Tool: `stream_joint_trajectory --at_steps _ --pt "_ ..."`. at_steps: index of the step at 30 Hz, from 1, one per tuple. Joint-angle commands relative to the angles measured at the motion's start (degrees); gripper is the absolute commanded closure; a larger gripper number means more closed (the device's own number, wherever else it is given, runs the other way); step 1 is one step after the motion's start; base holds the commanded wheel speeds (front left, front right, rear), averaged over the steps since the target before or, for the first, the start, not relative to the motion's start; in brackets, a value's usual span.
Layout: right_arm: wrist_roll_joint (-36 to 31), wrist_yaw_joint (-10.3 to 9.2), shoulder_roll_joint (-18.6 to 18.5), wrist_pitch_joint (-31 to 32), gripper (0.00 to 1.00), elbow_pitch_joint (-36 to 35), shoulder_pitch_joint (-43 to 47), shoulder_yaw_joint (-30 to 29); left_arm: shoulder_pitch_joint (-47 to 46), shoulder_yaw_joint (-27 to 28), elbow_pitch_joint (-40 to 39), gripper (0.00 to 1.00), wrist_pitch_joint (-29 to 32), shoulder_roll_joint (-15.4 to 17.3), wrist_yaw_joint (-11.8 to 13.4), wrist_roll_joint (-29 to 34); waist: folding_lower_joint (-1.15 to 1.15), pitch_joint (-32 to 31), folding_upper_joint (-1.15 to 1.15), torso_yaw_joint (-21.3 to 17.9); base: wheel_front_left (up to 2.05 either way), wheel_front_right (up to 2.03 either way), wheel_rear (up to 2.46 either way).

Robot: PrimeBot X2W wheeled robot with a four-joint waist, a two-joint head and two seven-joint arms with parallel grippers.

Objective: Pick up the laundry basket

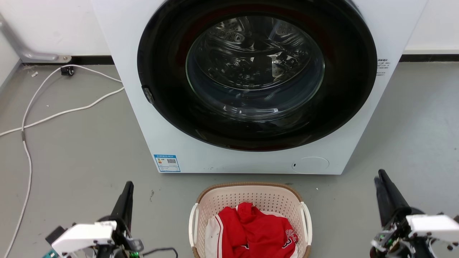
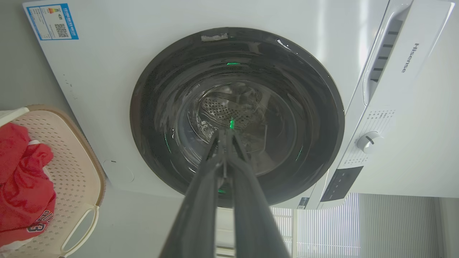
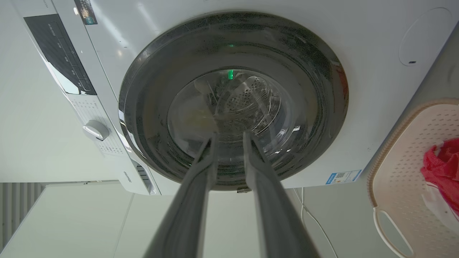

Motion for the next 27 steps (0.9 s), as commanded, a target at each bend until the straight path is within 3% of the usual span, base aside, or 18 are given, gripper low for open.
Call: stream_joint_trajectory --at_steps 1,15,27 --pt "0.0 0.00 0.1 -0.1 0.00 0.6 0.7 0.1 0.7 -0.1 0.6 0.00 -0.1 -0.1 0.0 0.0 0.00 0.0 0.00 0.0 0.00 0.00 0.00" --pt "-3.4 0.00 0.2 -3.8 0.00 -0.7 2.5 0.6 2.9 -0.2 -1.0 0.00 -3.7 -0.2 0.0 3.3 0.00 -0.3 0.00 -0.1 0.00 0.00 0.00" --pt "-12.3 0.00 0.1 -6.7 0.00 -1.8 2.8 -0.5 3.5 2.4 -2.6 0.00 -6.7 -0.1 1.0 12.5 0.00 -0.5 0.00 -0.2 0.00 0.00 0.00"
